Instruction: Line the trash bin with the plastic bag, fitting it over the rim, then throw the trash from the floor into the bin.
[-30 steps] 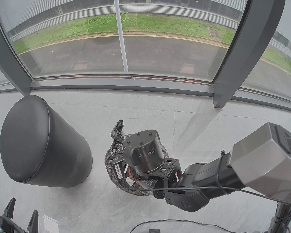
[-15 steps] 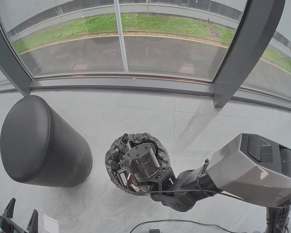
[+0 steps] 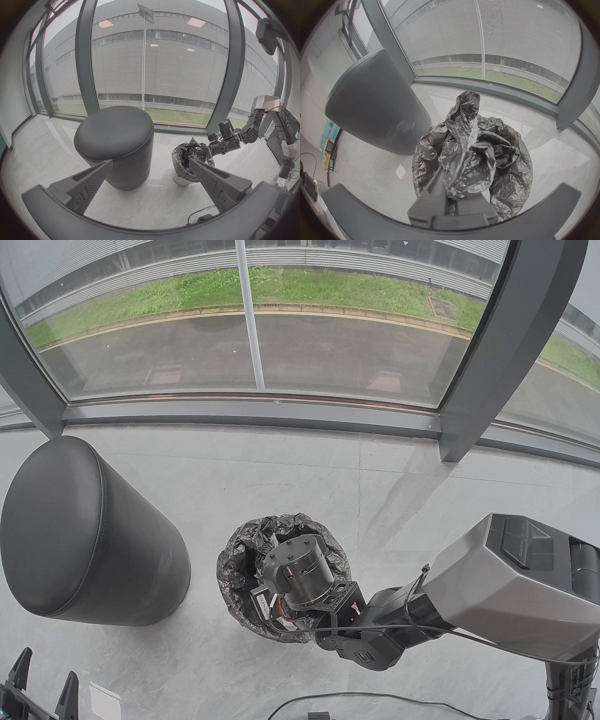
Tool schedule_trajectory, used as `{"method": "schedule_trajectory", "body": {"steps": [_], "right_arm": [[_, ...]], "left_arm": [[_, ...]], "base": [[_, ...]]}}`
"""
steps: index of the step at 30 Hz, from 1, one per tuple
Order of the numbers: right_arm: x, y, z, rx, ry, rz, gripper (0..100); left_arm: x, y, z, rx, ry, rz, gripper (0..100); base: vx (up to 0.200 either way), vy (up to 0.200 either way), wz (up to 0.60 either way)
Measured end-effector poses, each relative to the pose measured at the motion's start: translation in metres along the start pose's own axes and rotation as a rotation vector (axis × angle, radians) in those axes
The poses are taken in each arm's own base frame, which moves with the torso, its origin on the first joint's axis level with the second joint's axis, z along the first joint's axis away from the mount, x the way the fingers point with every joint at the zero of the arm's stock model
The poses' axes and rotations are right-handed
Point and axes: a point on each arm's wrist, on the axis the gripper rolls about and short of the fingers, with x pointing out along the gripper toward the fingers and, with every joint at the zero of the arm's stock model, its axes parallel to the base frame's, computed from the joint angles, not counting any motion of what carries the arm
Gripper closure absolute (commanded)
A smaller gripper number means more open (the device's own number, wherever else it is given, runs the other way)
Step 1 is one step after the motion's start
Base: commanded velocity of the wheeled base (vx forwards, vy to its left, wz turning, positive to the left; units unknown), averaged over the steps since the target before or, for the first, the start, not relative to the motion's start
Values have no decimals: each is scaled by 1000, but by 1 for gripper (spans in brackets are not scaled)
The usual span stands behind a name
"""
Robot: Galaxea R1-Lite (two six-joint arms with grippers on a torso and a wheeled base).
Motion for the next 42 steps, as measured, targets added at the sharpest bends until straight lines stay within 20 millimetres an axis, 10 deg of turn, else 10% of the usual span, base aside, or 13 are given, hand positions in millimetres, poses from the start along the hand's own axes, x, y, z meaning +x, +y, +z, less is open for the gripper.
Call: {"method": "schedule_trajectory", "body": {"steps": [4,5,42], "right_arm": [[1,-2,0,-5,1,-6,100],[2,-3,0,-4,1,-9,0],[33,-14,-6,41,23,46,0]], "left_arm": [[0,0,0,-1,0,0,0],[0,0,0,0,0,0,0],[0,0,0,-1,0,1,0]], "base": [[0,0,0],[0,0,0],[0,0,0]]}}
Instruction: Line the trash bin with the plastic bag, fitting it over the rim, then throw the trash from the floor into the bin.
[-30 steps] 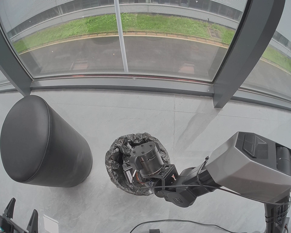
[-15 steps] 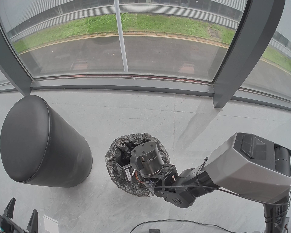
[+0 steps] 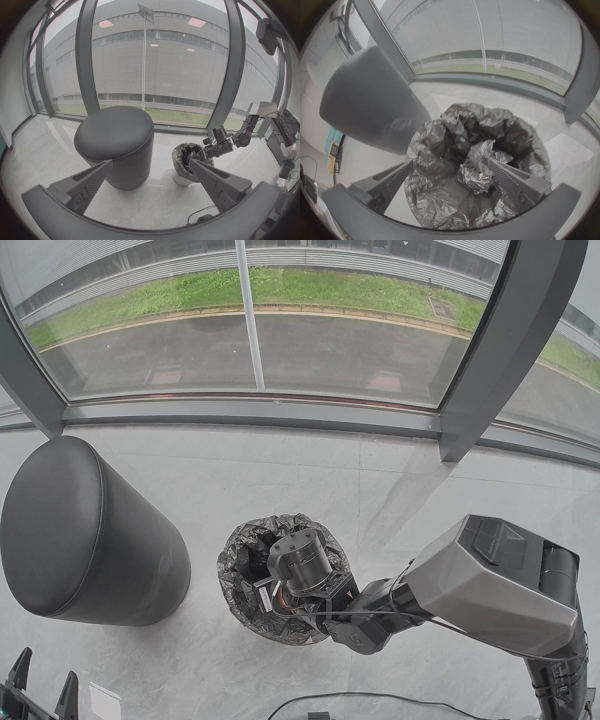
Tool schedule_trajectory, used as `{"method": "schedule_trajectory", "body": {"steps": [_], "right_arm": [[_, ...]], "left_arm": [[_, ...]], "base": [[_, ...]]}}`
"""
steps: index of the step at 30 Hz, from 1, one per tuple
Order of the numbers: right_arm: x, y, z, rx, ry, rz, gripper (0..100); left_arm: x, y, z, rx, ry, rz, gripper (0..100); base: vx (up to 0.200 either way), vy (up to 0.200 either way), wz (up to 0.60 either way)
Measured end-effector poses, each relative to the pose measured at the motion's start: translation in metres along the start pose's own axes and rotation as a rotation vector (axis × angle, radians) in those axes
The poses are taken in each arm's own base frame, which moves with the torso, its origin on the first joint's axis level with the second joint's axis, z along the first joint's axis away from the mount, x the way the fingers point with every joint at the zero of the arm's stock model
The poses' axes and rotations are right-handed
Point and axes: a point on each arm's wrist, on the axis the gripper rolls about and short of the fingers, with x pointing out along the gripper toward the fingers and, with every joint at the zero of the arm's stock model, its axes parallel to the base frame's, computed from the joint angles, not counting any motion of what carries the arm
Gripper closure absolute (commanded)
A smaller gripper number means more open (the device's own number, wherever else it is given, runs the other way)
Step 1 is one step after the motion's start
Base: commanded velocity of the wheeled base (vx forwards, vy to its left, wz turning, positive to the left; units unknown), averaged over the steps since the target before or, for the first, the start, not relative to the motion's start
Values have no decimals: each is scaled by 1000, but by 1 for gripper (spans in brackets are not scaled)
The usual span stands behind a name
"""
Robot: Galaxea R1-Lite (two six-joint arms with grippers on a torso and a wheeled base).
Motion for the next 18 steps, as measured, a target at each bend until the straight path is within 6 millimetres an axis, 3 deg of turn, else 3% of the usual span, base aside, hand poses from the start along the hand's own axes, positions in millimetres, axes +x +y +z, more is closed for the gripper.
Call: {"method": "schedule_trajectory", "body": {"steps": [18], "right_arm": [[56,-4,-23,-14,112,-7,0]], "left_arm": [[0,0,0,-1,0,0,0]], "base": [[0,0,0]]}}
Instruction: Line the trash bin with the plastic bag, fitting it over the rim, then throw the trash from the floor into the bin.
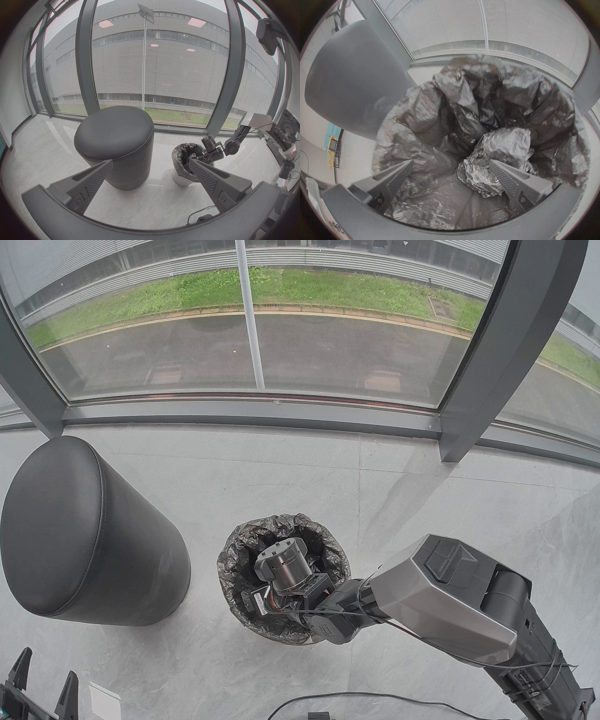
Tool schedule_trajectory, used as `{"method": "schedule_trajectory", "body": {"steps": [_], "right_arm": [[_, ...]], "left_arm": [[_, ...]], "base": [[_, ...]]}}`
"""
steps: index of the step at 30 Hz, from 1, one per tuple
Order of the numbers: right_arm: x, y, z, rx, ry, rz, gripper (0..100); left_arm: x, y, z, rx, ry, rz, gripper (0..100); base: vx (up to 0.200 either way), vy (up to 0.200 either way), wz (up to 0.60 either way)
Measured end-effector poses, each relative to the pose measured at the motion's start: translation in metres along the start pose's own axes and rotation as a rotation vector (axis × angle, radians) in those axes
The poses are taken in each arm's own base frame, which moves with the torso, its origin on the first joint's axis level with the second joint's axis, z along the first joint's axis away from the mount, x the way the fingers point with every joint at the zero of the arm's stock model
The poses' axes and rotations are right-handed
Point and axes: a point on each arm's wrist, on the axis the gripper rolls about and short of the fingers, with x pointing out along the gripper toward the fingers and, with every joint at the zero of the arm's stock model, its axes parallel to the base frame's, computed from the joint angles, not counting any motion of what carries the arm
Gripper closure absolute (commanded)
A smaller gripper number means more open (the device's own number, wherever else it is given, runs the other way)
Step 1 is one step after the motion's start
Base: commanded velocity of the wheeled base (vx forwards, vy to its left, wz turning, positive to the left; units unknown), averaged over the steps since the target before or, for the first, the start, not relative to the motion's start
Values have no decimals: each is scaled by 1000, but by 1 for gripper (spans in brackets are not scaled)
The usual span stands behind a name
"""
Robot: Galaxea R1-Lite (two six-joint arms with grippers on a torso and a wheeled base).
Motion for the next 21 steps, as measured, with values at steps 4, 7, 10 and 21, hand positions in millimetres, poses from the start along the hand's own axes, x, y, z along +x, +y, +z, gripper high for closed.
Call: {"method": "schedule_trajectory", "body": {"steps": [4,7,10,21], "right_arm": [[12,-4,-6,3,12,-12,0],[20,-6,-10,4,22,-21,0],[26,-8,-14,4,33,-29,0],[37,-15,-7,23,21,-55,0]], "left_arm": [[0,0,0,0,0,0,0],[0,0,0,0,0,0,0],[0,0,0,0,-1,0,0],[0,0,0,0,0,0,0]], "base": [[0,0,0],[0,0,0],[0,0,0],[0,0,0]]}}
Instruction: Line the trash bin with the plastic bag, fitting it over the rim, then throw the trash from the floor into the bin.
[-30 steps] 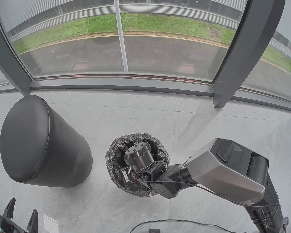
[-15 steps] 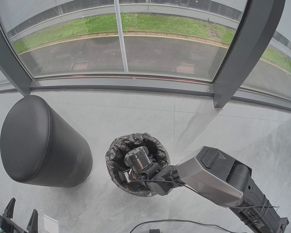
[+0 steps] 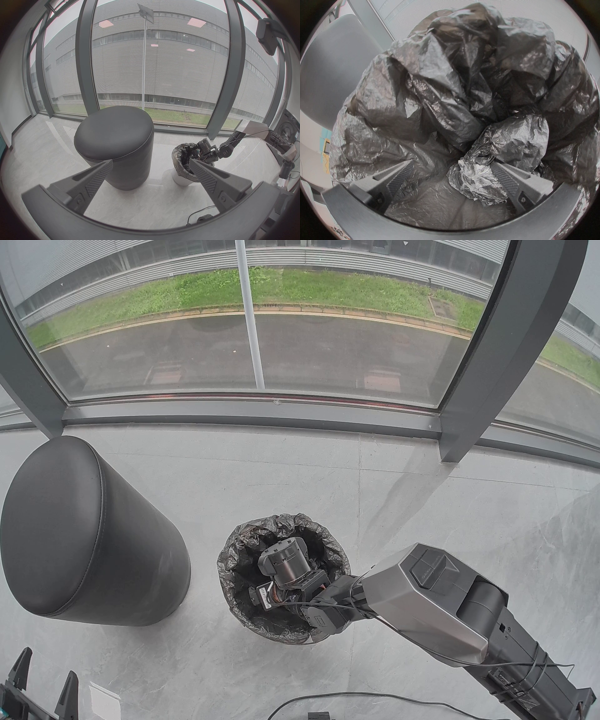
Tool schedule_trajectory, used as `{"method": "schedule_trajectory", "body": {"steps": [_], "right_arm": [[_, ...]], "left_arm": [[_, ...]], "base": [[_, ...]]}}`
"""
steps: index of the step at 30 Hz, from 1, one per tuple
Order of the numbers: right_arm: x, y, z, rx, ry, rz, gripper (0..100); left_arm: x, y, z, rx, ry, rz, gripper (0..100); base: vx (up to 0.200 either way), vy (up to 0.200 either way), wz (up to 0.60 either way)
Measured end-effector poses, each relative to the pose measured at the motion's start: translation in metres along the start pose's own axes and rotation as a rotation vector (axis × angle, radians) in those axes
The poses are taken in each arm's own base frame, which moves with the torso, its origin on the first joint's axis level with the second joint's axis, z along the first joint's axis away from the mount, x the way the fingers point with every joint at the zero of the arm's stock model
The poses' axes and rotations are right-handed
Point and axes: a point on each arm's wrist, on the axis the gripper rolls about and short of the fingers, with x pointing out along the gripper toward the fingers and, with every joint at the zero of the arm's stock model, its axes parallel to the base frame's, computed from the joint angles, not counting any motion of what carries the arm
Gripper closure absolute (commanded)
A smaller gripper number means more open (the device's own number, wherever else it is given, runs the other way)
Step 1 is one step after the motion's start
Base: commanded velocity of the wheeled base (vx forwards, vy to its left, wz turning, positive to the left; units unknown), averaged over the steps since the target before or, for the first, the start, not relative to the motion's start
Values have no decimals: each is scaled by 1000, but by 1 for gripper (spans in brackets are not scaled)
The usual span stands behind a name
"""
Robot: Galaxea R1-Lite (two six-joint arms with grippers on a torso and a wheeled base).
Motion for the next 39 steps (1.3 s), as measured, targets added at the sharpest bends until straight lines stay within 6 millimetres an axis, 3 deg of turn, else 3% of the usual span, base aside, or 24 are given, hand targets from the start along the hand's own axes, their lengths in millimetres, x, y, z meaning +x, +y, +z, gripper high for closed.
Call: {"method": "schedule_trajectory", "body": {"steps": [4,11,19,29,33,35,39], "right_arm": [[-6,-1,3,3,-1,-15,0],[-35,2,12,-6,11,-13,0],[-85,-3,28,13,-12,-22,0],[-167,-23,64,32,-94,-27,0],[-211,-56,78,36,-132,-64,0],[-223,-70,81,46,-143,-87,0],[-263,-124,86,102,-183,-198,0]], "left_arm": [[0,0,0,0,0,0,0],[0,0,0,0,0,1,0],[0,0,0,0,-1,2,0],[0,0,0,0,-1,18,0],[0,0,0,1,-2,21,0],[0,0,0,1,-2,22,0],[0,1,0,5,-5,24,0]], "base": [[0,0,0],[0,0,0],[0,0,0],[0,0,0],[0,0,0],[0,0,0],[0,0,0]]}}
